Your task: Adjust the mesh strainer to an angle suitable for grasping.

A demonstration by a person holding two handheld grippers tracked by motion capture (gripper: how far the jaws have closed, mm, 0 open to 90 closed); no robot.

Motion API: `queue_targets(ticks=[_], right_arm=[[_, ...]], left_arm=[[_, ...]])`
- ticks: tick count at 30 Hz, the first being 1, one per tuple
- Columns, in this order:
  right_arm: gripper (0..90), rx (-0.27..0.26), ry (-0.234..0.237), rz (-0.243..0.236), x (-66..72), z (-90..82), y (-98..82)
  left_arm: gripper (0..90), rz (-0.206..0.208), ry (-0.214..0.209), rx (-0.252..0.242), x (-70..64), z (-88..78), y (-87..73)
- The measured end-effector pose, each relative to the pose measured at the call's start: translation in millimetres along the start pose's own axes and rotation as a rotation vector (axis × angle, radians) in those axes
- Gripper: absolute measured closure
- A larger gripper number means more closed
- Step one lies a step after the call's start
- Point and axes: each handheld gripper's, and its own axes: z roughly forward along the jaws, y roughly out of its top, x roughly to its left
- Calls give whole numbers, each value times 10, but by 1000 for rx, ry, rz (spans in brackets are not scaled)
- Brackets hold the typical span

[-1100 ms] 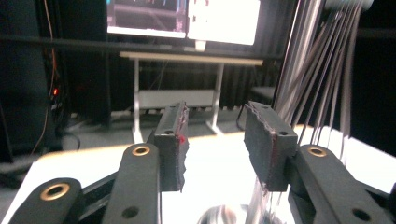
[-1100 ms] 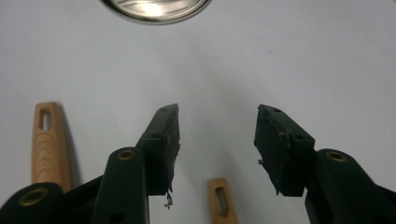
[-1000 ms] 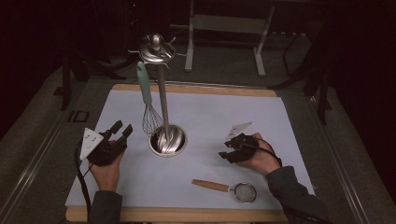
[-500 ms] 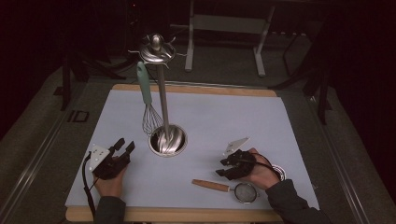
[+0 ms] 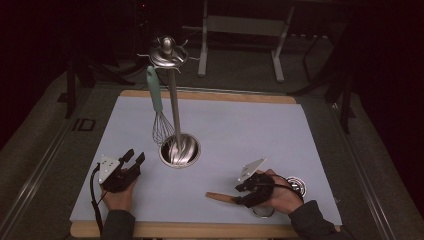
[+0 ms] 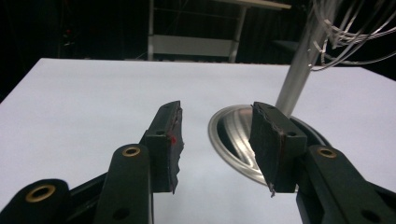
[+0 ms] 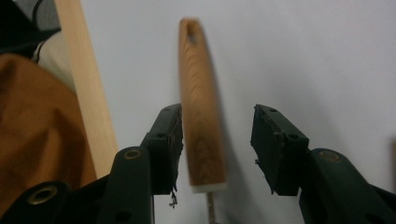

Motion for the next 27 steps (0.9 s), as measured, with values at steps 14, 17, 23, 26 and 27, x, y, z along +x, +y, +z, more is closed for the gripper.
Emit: queue_targets(ticks=[14, 17, 23, 26, 27], right_arm=[[709, 70, -94, 50, -225, 111, -59], [711, 59, -124, 63, -289, 90, -41], [712, 51, -225, 91, -411, 53, 22], [711, 53, -288, 100, -443, 39, 49], [711, 62, -304, 95, -442, 44, 51]], left_arm=[[545, -14, 11, -2, 19, -8, -1], [545, -15, 10, -1, 20, -7, -1], [545, -15, 8, -3, 17, -7, -1], [545, -18, 7, -4, 19, -7, -1], [545, -17, 7, -3, 19, -6, -1]])
